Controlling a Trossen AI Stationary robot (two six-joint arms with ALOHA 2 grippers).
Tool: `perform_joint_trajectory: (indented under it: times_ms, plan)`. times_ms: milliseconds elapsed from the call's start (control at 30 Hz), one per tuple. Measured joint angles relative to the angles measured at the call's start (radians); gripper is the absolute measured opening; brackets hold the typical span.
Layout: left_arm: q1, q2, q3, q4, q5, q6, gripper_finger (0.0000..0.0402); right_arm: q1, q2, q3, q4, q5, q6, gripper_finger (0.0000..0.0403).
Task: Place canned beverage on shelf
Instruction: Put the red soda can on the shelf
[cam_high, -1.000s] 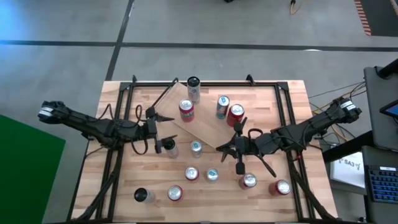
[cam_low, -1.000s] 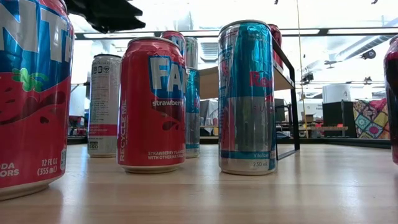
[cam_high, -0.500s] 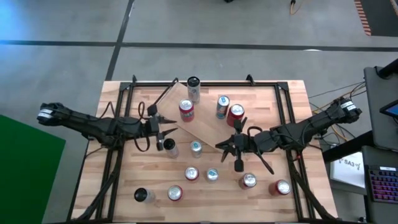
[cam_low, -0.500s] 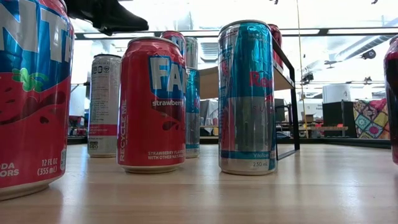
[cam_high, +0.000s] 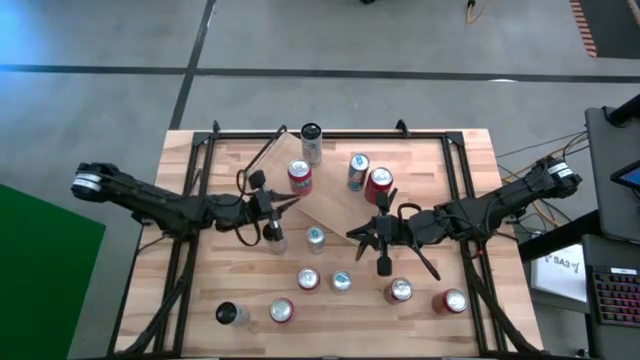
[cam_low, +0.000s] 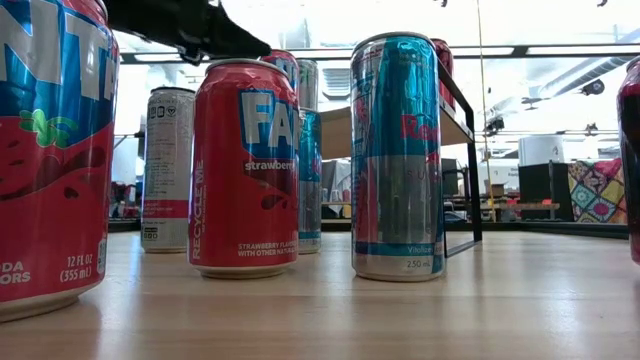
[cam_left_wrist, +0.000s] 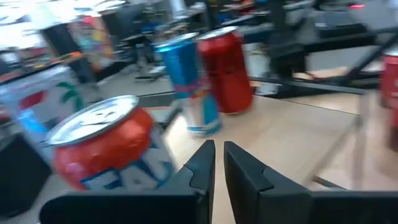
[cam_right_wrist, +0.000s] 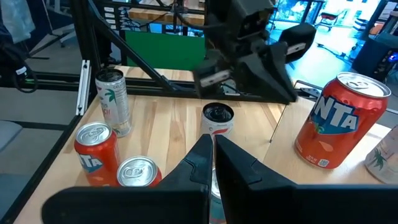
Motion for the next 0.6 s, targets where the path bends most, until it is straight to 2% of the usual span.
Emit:
perform_joint_trajectory:
  times_ms: [167,467,600]
  plan:
    - [0.002,0.06,0.0,0.081,-0.03,-0.006,0.0002,0.0,0.0,0.0,0.0,0.0,-0.003,0.0009]
    - [0.024,0.156,-0.001,0.265,-0.035,-0.031,0.0,0.0,0.0,0.0,-0.006,0.0,-0.001,0.0009]
    - [0.046,0.189,-0.001,0.283,-0.072,-0.061,0.0,0.0,0.0,0.0,-0.007,0.0,0.0,0.0009]
